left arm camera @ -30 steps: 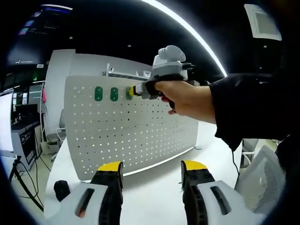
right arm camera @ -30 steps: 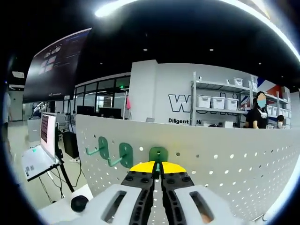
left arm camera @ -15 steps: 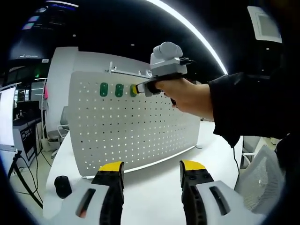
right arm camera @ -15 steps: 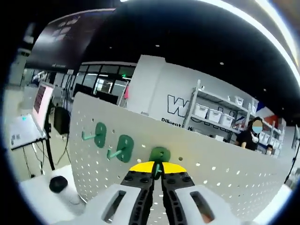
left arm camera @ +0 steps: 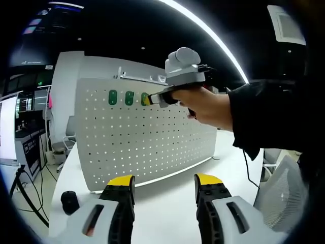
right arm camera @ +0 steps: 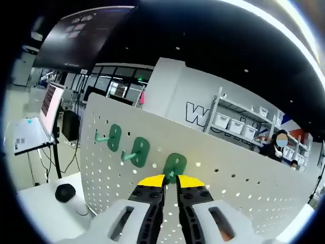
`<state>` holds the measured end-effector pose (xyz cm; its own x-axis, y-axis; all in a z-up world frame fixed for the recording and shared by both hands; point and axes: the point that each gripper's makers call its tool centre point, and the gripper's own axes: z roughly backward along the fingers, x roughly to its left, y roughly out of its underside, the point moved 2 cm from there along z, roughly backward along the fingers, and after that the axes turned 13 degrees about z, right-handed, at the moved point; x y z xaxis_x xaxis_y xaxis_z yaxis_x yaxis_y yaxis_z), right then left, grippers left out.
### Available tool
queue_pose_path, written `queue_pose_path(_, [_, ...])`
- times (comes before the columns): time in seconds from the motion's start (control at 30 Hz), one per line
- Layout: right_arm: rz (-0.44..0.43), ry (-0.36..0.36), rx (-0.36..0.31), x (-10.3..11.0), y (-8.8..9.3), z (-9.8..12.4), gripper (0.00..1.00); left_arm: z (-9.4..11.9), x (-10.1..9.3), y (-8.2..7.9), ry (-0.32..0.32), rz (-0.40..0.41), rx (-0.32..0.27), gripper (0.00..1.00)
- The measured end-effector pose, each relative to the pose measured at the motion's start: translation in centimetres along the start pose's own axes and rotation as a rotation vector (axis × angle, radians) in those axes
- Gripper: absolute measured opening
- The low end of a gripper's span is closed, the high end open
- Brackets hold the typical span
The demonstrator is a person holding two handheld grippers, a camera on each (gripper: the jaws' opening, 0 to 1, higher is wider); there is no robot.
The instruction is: Insert the hook assembly into the mounting plate slot until the hook locks in place.
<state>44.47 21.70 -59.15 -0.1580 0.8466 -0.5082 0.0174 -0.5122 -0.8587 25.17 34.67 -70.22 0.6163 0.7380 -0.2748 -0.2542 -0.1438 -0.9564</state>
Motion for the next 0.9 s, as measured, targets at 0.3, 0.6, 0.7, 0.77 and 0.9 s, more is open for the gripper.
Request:
queue_pose_path(0.3, [-0.093,-0.006,0.025,-3.3,4.1,4.4,0.1,-0.7,-1.6,0.1,0.02,-0.031,0.024,0.49])
queue_pose_path(0.6, [-0.106,-0.019,0.038,-5.3,6.9,8.7,0.11,-1.8,-3.9,0.7,0.053,-0.061,0.063,0.49])
queue_pose_path(0.7, [-0.097,-0.026,0.049,-5.6,8.2,10.1,0.12,-2.0,-4.4,0.9,0.056,-0.067,0.075,0.49])
queue_pose_path(0.77, [-0.101,-0.041,0.061,-5.8,9.3,11.1,0.12,-2.1,-4.6,1.0,0.057,-0.073,0.083,0.49])
queue_pose_path(0.9, [-0.118,-0.098,0.099,-5.3,12.0,12.8,0.13,-2.2,-5.2,0.9,0.055,-0.082,0.091,0.49])
